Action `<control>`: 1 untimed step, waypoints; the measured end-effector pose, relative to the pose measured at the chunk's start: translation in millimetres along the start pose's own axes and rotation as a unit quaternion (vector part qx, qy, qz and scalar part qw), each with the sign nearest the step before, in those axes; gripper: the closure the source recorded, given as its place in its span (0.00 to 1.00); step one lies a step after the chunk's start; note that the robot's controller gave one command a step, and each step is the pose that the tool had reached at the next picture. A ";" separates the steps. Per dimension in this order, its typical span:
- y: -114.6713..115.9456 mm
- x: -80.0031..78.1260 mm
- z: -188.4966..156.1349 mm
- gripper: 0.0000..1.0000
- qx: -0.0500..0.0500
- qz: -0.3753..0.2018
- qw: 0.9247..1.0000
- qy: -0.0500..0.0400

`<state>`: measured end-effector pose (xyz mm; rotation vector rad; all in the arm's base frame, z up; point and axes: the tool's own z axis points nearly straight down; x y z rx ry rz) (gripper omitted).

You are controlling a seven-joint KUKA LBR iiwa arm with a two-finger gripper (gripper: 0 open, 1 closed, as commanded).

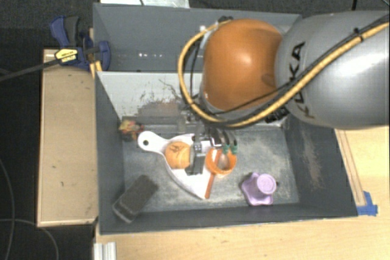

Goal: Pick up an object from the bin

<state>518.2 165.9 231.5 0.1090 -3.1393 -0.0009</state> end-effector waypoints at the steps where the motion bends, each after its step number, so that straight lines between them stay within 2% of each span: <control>1: -21.4 -5.6 -0.5 0.00 0.001 -0.002 1.000 -0.002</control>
Offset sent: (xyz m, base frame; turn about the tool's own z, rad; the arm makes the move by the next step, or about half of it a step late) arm 0.0298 -0.0767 -0.0540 -0.0346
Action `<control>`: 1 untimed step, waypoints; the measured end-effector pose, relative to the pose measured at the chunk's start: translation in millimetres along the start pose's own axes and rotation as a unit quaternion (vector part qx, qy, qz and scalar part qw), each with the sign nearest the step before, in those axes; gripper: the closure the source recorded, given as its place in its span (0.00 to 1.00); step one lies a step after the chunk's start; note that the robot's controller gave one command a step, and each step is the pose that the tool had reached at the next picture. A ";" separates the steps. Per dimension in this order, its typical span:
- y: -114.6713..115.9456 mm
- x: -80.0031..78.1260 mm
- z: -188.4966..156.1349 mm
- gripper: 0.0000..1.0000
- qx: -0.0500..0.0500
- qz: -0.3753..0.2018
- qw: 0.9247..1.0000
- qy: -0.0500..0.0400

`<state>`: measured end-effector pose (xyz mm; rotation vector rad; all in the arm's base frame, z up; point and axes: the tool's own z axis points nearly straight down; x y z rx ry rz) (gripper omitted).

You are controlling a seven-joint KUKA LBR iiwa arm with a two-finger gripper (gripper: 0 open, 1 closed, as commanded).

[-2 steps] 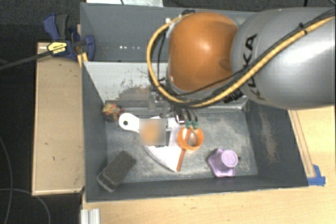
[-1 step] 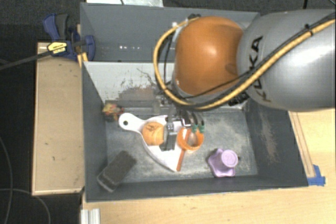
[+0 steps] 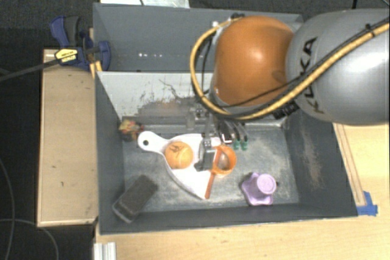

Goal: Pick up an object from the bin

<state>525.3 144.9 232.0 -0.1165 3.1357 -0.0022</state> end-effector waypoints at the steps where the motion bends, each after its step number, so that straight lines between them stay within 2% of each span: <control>1: -14.8 -7.8 24.0 0.00 -0.003 -0.014 1.000 -0.002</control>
Offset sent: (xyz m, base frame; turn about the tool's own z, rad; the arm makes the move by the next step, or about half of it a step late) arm 0.0156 -0.0433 -0.0780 -0.1633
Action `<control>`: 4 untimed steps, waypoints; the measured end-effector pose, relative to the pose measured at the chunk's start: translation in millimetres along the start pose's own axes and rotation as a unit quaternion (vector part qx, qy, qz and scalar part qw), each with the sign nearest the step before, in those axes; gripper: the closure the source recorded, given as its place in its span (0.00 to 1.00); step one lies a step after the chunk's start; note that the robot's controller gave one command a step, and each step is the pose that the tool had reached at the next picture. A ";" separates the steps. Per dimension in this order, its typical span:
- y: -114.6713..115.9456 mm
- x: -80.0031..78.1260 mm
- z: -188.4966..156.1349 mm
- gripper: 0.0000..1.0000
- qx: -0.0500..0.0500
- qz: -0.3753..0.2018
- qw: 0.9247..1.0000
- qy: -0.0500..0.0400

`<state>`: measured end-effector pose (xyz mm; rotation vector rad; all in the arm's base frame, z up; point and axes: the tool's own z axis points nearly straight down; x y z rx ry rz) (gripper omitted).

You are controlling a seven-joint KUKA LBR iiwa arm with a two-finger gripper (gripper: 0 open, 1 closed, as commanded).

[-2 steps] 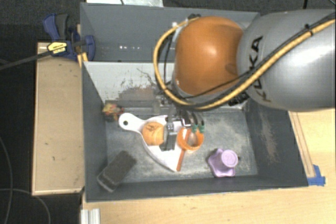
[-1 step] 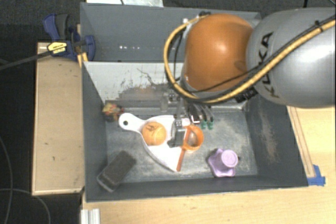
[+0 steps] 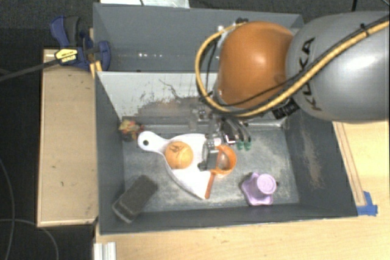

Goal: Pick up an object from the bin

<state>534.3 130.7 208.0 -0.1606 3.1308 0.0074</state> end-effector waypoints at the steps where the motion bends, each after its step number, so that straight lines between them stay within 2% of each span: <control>1: -28.6 -2.8 35.0 0.00 0.003 -0.042 0.999 0.002; 2: -33.0 -14.4 71.6 0.00 0.002 -0.062 0.998 0.001; 3: -55.3 -34.7 104.0 0.00 0.002 -0.078 0.997 0.001; 4: -55.3 -29.5 122.3 0.00 0.002 -0.157 0.988 0.003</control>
Offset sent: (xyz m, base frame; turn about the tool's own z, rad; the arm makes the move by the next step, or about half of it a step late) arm 0.0202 -0.0329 -0.0793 -0.1206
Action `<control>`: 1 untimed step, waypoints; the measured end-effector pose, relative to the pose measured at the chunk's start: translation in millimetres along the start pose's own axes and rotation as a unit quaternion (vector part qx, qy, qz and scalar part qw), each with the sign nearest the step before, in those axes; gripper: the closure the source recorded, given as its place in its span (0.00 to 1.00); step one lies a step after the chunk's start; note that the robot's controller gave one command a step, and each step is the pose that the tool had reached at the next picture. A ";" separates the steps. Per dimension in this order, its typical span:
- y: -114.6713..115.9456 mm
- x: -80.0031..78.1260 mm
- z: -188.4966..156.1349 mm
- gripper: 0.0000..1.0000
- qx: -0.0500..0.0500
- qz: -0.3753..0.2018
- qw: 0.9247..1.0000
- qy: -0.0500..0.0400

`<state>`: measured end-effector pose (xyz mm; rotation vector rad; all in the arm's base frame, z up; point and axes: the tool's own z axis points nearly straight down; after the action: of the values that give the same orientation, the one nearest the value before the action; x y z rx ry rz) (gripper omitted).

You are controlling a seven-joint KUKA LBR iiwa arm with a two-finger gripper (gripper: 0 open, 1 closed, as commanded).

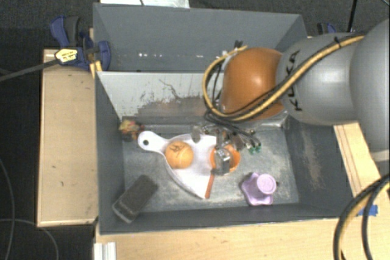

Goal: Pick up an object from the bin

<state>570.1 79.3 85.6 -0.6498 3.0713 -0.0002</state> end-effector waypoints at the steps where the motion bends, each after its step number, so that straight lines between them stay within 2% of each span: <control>1: 8.4 -13.4 14.4 1.00 0.000 0.198 0.980 0.000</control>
Offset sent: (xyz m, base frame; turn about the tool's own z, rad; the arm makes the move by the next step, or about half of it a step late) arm 0.0000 0.0000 0.0000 0.0000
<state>578.9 92.4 71.3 -0.0289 3.1392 0.0017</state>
